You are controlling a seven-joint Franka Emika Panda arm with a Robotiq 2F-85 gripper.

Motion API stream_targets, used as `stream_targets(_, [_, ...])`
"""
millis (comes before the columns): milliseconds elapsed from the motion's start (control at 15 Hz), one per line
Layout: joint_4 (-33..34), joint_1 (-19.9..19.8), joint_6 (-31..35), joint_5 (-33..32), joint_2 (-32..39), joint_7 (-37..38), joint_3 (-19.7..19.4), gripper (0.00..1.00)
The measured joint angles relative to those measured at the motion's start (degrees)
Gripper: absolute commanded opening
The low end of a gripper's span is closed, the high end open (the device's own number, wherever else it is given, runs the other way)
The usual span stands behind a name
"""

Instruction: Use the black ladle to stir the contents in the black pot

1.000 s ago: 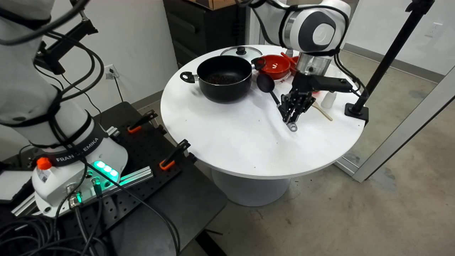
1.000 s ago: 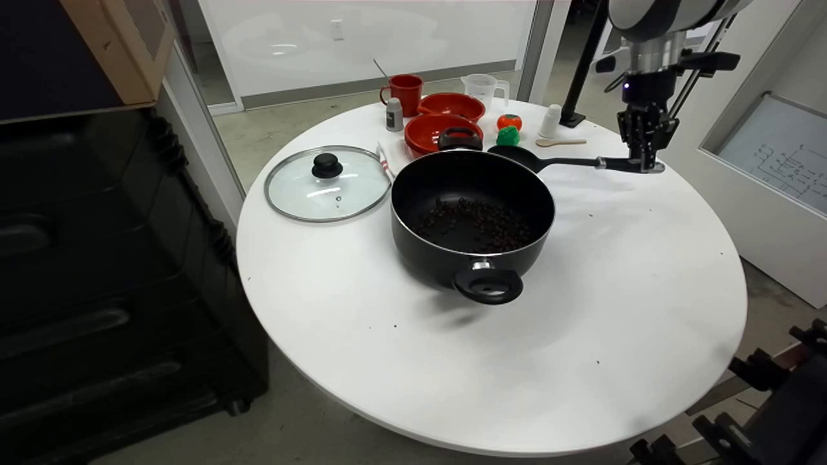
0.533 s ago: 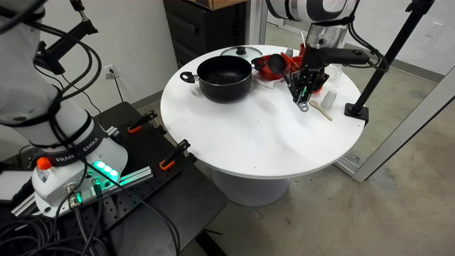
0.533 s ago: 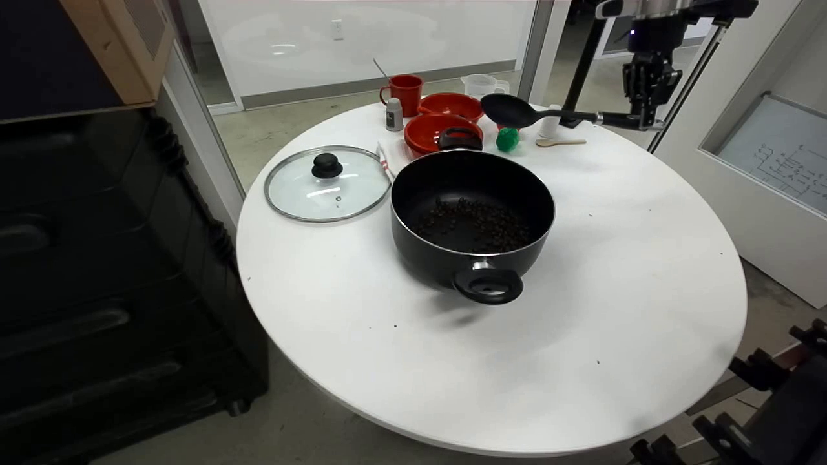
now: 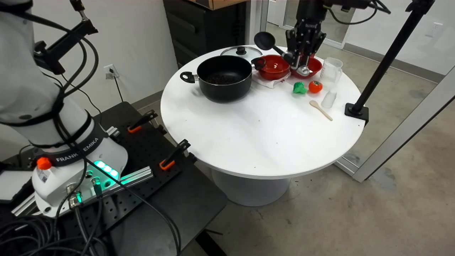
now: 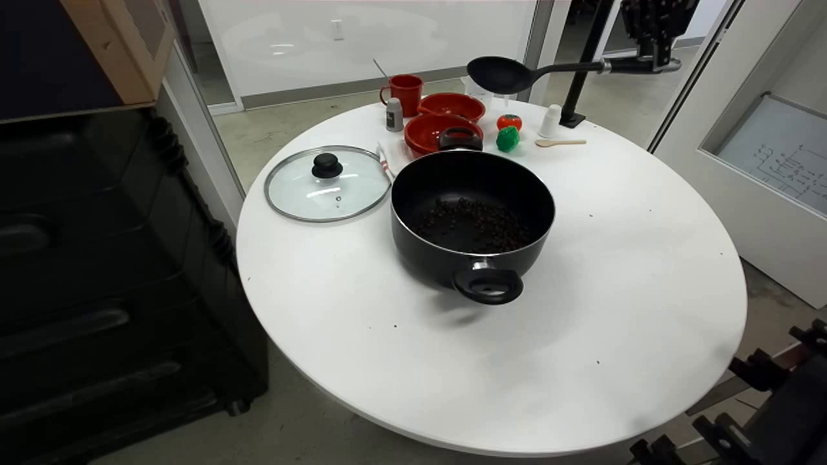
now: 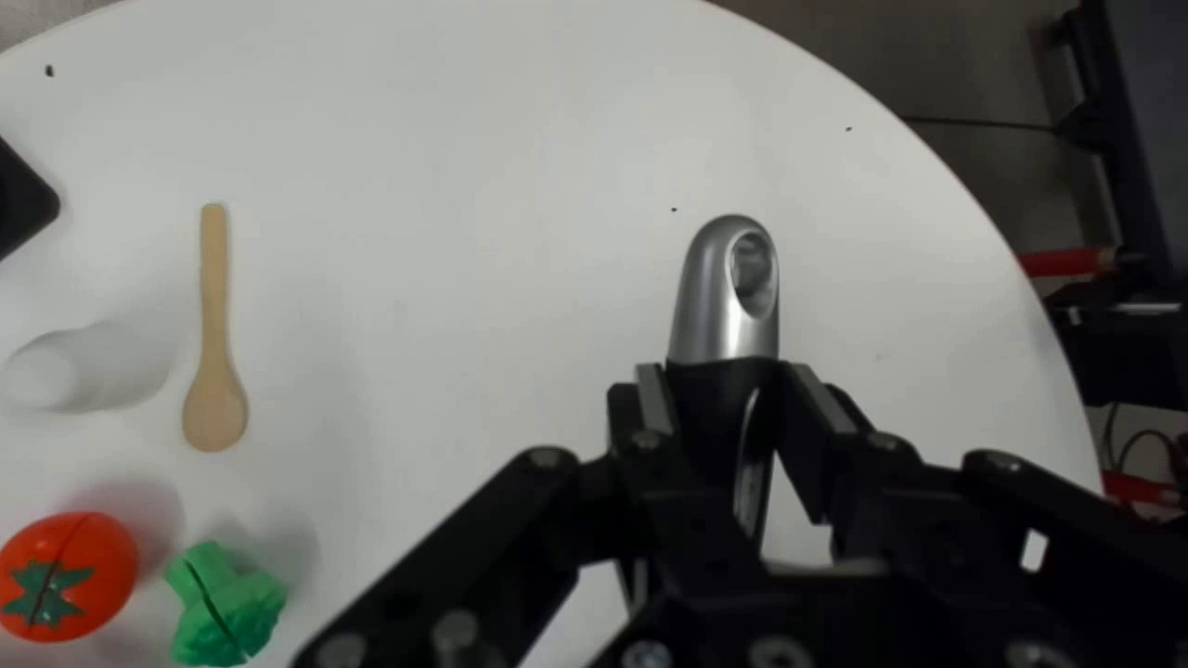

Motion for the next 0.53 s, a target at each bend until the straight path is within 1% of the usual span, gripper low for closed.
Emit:
stream_targets(267, [0.6, 5.0, -8.2, -7.1, -3.0, -1.0, 0.4, 0.08])
stream_targets(533, [-0.9, 10.8, -11.7, -16.0, -3.0, -0.3, 1.2, 0.08])
